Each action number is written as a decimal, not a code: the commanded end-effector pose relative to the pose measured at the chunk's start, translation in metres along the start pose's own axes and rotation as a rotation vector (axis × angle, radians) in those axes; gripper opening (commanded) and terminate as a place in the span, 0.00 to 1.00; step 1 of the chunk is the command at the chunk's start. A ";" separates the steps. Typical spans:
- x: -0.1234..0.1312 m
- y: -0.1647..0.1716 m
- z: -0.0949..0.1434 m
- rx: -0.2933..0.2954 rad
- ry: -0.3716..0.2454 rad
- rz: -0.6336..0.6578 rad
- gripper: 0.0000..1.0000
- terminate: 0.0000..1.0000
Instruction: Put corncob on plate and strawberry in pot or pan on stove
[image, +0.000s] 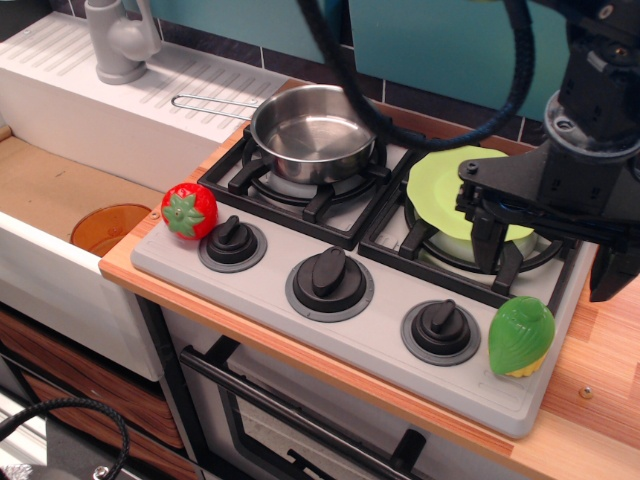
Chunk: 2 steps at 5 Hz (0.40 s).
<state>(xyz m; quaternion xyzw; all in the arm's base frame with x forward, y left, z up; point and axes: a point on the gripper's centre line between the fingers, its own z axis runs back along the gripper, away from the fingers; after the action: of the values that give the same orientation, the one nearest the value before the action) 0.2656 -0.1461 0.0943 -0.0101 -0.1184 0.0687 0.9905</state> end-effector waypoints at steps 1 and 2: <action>0.000 0.000 0.000 0.000 0.000 0.000 1.00 0.00; -0.002 0.001 -0.017 -0.026 -0.024 -0.004 1.00 0.00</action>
<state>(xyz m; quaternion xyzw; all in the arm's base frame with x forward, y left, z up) 0.2618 -0.1442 0.0682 -0.0147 -0.1186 0.0630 0.9908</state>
